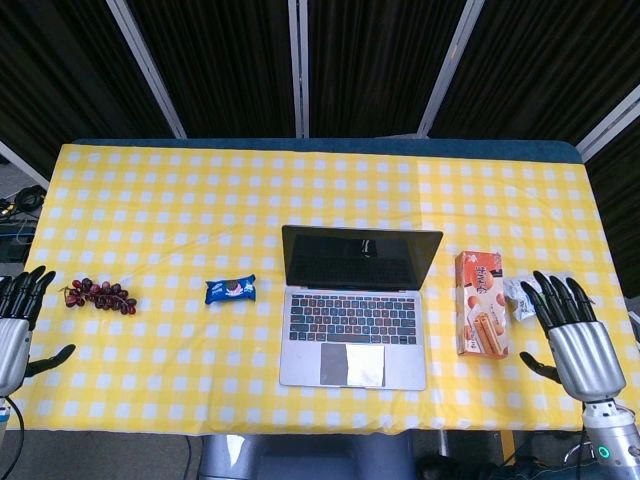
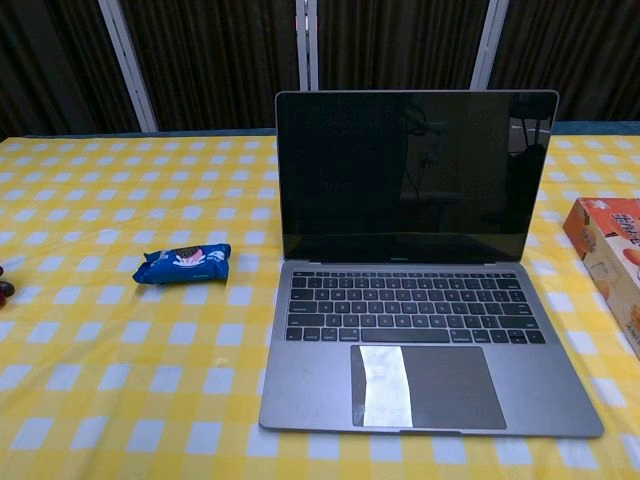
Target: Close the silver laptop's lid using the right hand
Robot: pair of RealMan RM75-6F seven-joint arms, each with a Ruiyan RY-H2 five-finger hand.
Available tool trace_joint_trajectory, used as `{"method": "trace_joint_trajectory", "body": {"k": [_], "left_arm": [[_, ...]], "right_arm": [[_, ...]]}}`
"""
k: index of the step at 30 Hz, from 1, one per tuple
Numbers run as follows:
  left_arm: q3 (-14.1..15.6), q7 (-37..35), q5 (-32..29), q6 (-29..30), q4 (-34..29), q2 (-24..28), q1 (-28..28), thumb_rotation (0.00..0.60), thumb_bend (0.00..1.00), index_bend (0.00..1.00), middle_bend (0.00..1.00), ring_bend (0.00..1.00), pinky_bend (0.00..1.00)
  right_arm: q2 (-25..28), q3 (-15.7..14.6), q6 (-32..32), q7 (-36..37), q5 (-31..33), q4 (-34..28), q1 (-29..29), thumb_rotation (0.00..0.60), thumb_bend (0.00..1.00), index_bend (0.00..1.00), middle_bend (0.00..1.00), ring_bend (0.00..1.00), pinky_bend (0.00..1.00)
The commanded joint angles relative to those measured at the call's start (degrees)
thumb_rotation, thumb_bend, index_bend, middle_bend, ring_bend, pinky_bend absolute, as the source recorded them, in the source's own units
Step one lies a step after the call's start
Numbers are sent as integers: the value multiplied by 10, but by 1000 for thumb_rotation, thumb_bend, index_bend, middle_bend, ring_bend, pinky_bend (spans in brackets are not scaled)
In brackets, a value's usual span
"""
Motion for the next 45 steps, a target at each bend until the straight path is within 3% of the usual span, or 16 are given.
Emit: {"method": "trace_joint_trajectory", "body": {"k": [1, 4, 11, 19, 29, 34, 45], "left_arm": [[-4, 7, -12, -10, 4, -4, -5, 600, 0, 0, 0, 0, 0], [-8, 12, -24, -18, 7, -6, -9, 600, 0, 0, 0, 0, 0], [-19, 26, -55, -41, 13, -10, -20, 600, 0, 0, 0, 0, 0], [-27, 27, -75, -51, 24, -16, -26, 600, 0, 0, 0, 0, 0], [-30, 21, -89, -61, 36, -19, -30, 600, 0, 0, 0, 0, 0], [-30, 17, -92, -65, 39, -19, -32, 600, 0, 0, 0, 0, 0], [-32, 12, -100, -73, 45, -19, -36, 600, 0, 0, 0, 0, 0]], "right_arm": [[27, 39, -88, 76, 28, -17, 72, 600, 839, 0, 0, 0, 0], [41, 66, -148, 130, 44, -18, 122, 600, 997, 0, 0, 0, 0], [45, 127, -307, 182, 114, -5, 250, 600, 1000, 46, 61, 0, 53], [17, 157, -417, 171, 192, 5, 341, 600, 1000, 91, 117, 16, 116], [-20, 146, -532, 122, 322, 37, 433, 600, 1000, 229, 260, 168, 232], [-30, 135, -544, 96, 376, 45, 459, 600, 1000, 324, 353, 254, 291], [-14, 122, -563, 95, 450, 9, 486, 600, 1000, 343, 378, 318, 334]]}}
